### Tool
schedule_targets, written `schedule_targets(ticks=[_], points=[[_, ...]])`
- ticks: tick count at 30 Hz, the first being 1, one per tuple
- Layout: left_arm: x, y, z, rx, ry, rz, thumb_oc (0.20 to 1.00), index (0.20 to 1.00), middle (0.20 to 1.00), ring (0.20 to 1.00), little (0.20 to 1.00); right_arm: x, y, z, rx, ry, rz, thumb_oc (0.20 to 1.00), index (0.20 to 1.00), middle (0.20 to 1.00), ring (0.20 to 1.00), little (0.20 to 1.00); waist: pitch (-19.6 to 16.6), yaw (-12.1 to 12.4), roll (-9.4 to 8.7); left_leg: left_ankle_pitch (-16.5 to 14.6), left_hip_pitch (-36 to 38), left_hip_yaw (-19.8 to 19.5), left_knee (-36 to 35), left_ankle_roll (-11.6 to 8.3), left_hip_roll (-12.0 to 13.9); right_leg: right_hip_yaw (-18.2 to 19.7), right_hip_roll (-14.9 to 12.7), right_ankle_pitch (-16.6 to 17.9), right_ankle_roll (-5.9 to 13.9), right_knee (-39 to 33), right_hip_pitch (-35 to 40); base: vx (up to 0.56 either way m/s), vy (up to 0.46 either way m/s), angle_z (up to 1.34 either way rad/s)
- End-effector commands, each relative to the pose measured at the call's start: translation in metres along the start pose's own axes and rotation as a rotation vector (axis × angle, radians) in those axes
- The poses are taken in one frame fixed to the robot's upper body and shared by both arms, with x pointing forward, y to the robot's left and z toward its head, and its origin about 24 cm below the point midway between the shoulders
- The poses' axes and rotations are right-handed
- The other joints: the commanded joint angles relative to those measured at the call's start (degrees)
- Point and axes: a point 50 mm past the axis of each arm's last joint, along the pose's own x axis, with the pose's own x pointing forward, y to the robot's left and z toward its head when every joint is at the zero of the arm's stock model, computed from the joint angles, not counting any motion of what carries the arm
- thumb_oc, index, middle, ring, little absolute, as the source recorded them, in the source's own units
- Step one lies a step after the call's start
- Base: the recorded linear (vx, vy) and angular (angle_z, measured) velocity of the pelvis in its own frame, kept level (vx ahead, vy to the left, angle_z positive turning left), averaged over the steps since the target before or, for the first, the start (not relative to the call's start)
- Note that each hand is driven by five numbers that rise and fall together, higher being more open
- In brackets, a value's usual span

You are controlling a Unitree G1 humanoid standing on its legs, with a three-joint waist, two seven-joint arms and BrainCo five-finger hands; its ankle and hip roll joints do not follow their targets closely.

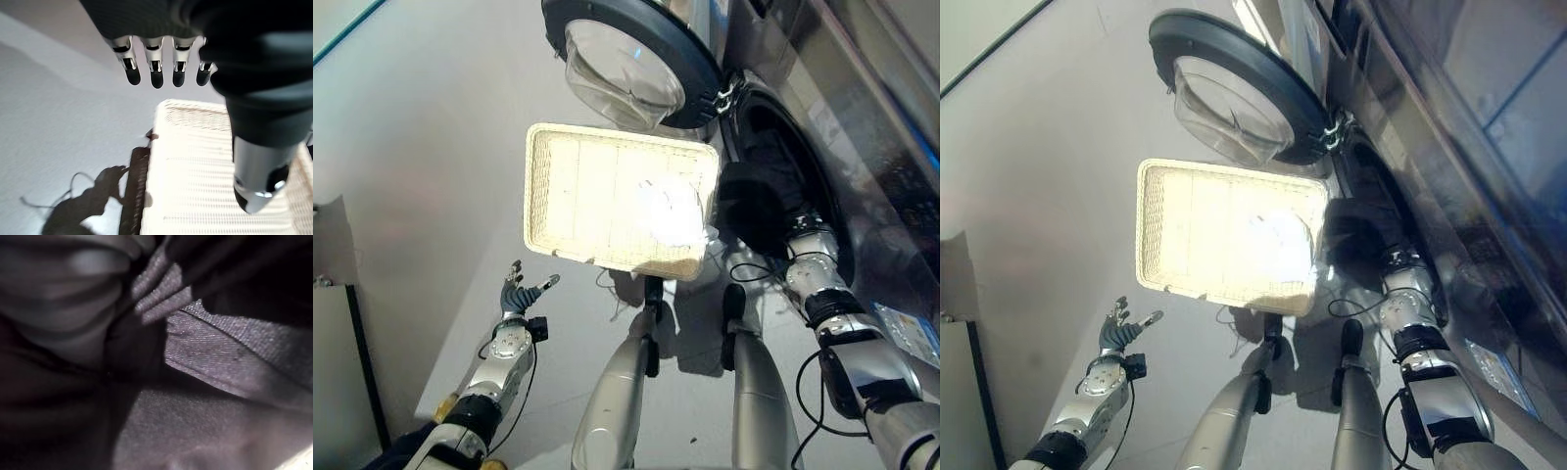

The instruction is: Put the clothes into the washing machine.

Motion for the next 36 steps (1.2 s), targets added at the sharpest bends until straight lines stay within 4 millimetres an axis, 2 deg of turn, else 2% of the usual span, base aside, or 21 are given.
schedule_targets(ticks=[1,4,8,11,12,14,16,17,19,20,22,24,27,30,31,32,33,34,36], points=[[0.002,0.000,0.028,-0.029,-0.143,-0.025,1.000,1.000,1.000,1.000,1.000,0.020,0.031,0.075,0.299,-0.292,0.103,0.200,0.200,0.200,0.200,0.200,1.2,-1.2,3.14,-3.0,-4.0,0.1,5.5,1.80,-5.3,-3.6,0.9,4.3,2.43,-5.4,-0.1,0.05,-0.135,0.01],[0.000,-0.003,0.030,-0.022,-0.146,-0.061,1.000,1.000,1.000,1.000,1.000,0.024,0.027,0.094,0.456,-0.375,0.083,0.200,0.200,0.200,0.200,0.200,1.2,-0.8,3.50,-3.9,-5.3,-0.3,6.8,1.81,-5.3,-3.6,0.7,2.9,2.65,-3.3,-1.8,0.03,-0.122,0.02],[-0.002,-0.002,0.028,-0.002,-0.141,-0.079,1.000,1.000,1.000,1.000,1.000,0.027,0.028,0.120,0.578,-0.480,0.056,0.200,0.200,0.200,0.200,0.200,1.2,-0.4,3.61,-3.5,-7.1,-0.7,7.2,1.83,-4.8,-3.7,1.2,3.1,2.63,-2.3,-3.6,0.02,-0.118,0.06],[-0.004,0.001,0.024,0.013,-0.129,-0.085,1.000,1.000,1.000,1.000,1.000,0.026,0.018,0.132,0.655,-0.542,-0.001,0.200,0.200,0.200,0.200,0.200,1.2,-0.6,3.41,-4.1,-7.2,-0.7,7.7,1.70,-4.6,-3.5,1.2,2.4,2.74,-1.5,-3.8,0.03,-0.071,0.01],[-0.004,0.004,0.022,0.027,-0.125,-0.092,1.000,1.000,1.000,1.000,1.000,0.026,0.009,0.144,0.723,-0.600,-0.049,0.200,0.200,0.200,0.200,0.200,1.2,-0.7,3.41,-3.6,-7.8,-0.5,7.9,1.64,-4.3,-3.6,1.4,2.9,2.61,-1.4,-4.3,0.01,-0.071,0.00],[-0.005,0.007,0.019,0.033,-0.116,-0.093,1.000,1.000,1.000,1.000,1.000,0.024,-0.003,0.155,0.819,-0.664,-0.090,0.200,0.200,0.200,0.200,0.200,1.2,-1.1,3.23,-4.4,-7.5,-0.4,8.2,1.55,-4.2,-3.6,1.3,2.1,2.71,-0.8,-4.1,0.05,-0.068,0.01],[-0.005,0.011,0.019,0.035,-0.115,-0.097,1.000,1.000,1.000,1.000,1.000,0.022,-0.007,0.163,0.847,-0.696,-0.101,0.200,0.200,0.200,0.200,0.200,1.2,-1.2,3.17,-3.9,-7.9,-0.4,8.2,1.61,-4.1,-3.7,1.4,2.9,2.59,-1.2,-4.4,0.02,-0.054,0.01],[-0.005,0.014,0.018,0.046,-0.113,-0.100,1.000,1.000,1.000,1.000,1.000,0.017,-0.007,0.176,0.909,-0.754,-0.113,0.200,0.200,0.200,0.200,0.200,1.2,-1.4,3.07,-4.2,-7.8,-0.2,8.3,1.61,-4.1,-3.8,1.3,2.8,2.62,-1.1,-4.2,0.00,-0.057,0.02],[-0.007,0.018,0.015,0.050,-0.104,-0.104,1.000,1.000,1.000,1.000,1.000,0.012,-0.006,0.187,0.981,-0.807,-0.113,0.200,0.200,0.200,0.200,0.200,1.2,-1.6,2.95,-4.8,-7.4,-0.2,8.4,1.57,-4.1,-3.7,1.3,2.3,2.78,-0.9,-3.9,0.03,-0.056,-0.01],[-0.007,0.023,0.014,0.056,-0.096,-0.108,1.000,1.000,1.000,1.000,1.000,0.004,-0.006,0.198,1.055,-0.864,-0.109,0.200,0.200,0.200,0.200,0.200,1.2,-1.9,2.81,-4.2,-7.7,-0.2,8.3,1.59,-4.0,-3.7,1.4,3.2,2.73,-1.3,-4.0,0.01,-0.034,-0.05],[-0.008,0.026,0.010,0.063,-0.079,-0.112,1.000,1.000,1.000,1.000,1.000,-0.004,-0.005,0.204,1.135,-0.909,-0.103,0.200,0.200,0.200,0.200,0.200,1.2,-2.2,2.64,-4.3,-7.4,0.0,8.4,1.58,-3.9,-3.6,1.5,3.3,2.74,-1.4,-3.7,0.02,-0.016,-0.07],[-0.008,0.027,0.009,0.067,-0.065,-0.115,1.000,1.000,1.000,1.000,1.000,-0.010,0.002,0.211,1.192,-0.938,-0.075,0.200,0.200,0.200,0.200,0.200,1.2,-2.4,2.58,-4.8,-6.8,0.2,8.2,1.50,-3.8,-3.4,1.4,2.5,2.87,-1.3,-3.1,0.03,0.000,-0.07],[-0.009,0.030,0.005,0.064,-0.042,-0.125,1.000,1.000,1.000,1.000,1.000,-0.019,0.015,0.219,1.269,-0.965,-0.028,0.200,0.200,0.200,0.200,0.200,1.2,-2.6,2.62,-3.7,-7.0,0.5,7.6,1.36,-3.5,-3.3,1.7,3.3,2.61,-1.7,-3.1,0.00,0.019,-0.05],[-0.011,0.030,0.002,0.070,-0.025,-0.137,1.000,1.000,1.000,1.000,1.000,-0.023,0.027,0.224,1.288,-0.958,0.063,0.200,0.200,0.200,0.200,0.200,1.2,-2.8,2.57,-3.9,-6.6,0.6,7.7,1.38,-3.7,-3.1,1.7,3.1,2.53,-1.7,-2.8,0.03,0.022,-0.06],[-0.010,0.029,0.001,0.070,-0.016,-0.144,1.000,1.000,1.000,1.000,1.000,-0.024,0.038,0.224,1.278,-0.929,0.154,0.460,0.460,0.460,0.460,0.460,1.2,-2.8,2.66,-3.8,-6.5,0.7,7.7,1.40,-3.7,-3.0,1.8,3.3,2.52,-1.8,-2.7,0.01,0.018,-0.03],[-0.010,0.029,0.001,0.070,-0.014,-0.146,1.000,1.000,1.000,1.000,1.000,-0.025,0.041,0.223,1.273,-0.917,0.179,0.520,0.520,0.520,0.520,0.520,1.2,-2.8,2.67,-3.8,-6.5,0.6,7.8,1.42,-3.8,-3.0,1.8,3.3,2.51,-1.9,-2.7,0.00,0.000,0.00],[-0.010,0.028,0.001,0.069,-0.008,-0.152,1.000,1.000,1.000,1.000,1.000,-0.024,0.048,0.217,1.255,-0.874,0.228,0.840,0.840,0.840,0.840,0.840,1.2,-2.9,2.61,-3.8,-6.5,0.6,7.9,1.47,-3.8,-3.0,1.9,3.3,2.49,-1.8,-2.7,0.00,0.000,0.00],[-0.010,0.026,0.001,0.068,-0.004,-0.159,1.000,1.000,1.000,1.000,1.000,-0.023,0.054,0.211,1.240,-0.831,0.261,1.000,1.000,1.000,1.000,1.000,1.2,-2.8,2.65,-3.7,-6.7,0.7,8.1,1.44,-3.9,-2.9,1.9,3.3,2.52,-1.9,-2.7,0.00,0.000,0.00],[-0.009,0.023,0.002,0.068,-0.003,-0.167,1.000,1.000,1.000,1.000,1.000,-0.023,0.060,0.202,1.245,-0.787,0.283,1.000,1.000,1.000,1.000,1.000,1.2,-2.8,2.72,-3.7,-6.8,0.7,8.1,1.54,-4.0,-2.8,2.0,3.3,2.50,-1.8,-2.8,0.00,0.015,0.00]])
